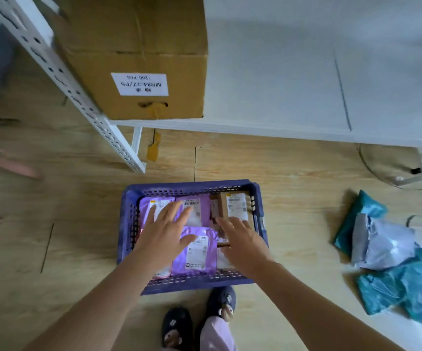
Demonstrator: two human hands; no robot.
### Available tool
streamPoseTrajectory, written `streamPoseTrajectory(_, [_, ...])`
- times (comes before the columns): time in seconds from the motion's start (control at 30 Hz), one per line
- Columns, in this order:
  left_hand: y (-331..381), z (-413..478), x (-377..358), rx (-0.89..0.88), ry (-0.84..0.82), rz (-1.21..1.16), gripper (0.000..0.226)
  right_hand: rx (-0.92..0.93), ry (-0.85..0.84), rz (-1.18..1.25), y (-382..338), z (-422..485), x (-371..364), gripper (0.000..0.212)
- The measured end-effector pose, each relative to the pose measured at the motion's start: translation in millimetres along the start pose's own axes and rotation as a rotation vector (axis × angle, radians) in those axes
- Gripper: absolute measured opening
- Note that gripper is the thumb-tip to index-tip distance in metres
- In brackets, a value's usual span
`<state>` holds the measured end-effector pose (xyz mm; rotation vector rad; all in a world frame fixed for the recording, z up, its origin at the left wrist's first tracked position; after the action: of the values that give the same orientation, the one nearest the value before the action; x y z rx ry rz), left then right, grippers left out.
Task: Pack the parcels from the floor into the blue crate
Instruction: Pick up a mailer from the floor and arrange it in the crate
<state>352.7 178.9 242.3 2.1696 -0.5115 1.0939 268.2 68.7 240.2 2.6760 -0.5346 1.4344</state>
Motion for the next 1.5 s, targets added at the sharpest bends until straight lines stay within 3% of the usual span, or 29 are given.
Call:
streamPoseTrajectory(0.37, [173,-110,151,-0.316,-0.069,0.046,0.059,-0.184,0.217,0.166,26,-194,163,0.041])
streamPoseTrajectory(0.73, [379,-174,179,-0.677,-0.073,0.13,0.046,-0.512,0.426,0.279,136,-392,204,0.032])
streamPoseTrajectory(1.0, [535,-185,129,-0.762,-0.142,0.173,0.047,-0.738,0.437,0.363,256,-508,162,0.029])
streamPoseTrajectory(1.33, [752,-174,-20,-0.737,-0.279,0.169,0.043,-0.849,0.379,0.427,459,-625,59,0.031])
streamPoseTrajectory(1.5, [817,-152,-68,-0.668,-0.337,0.141,0.043,-0.874,0.325,0.513,549,-649,14,0.033])
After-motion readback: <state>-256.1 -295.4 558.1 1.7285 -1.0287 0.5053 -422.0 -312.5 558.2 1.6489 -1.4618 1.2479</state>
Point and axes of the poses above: each hand's wrist, its own z-axis towards the middle knuckle, its own x-axis out of the back of the hand, y = z × x, the point moved 10 cm from there along z, towards the middle knuckle, and after that the axes turned 14 degrees about -z, right-handed, at the moved point
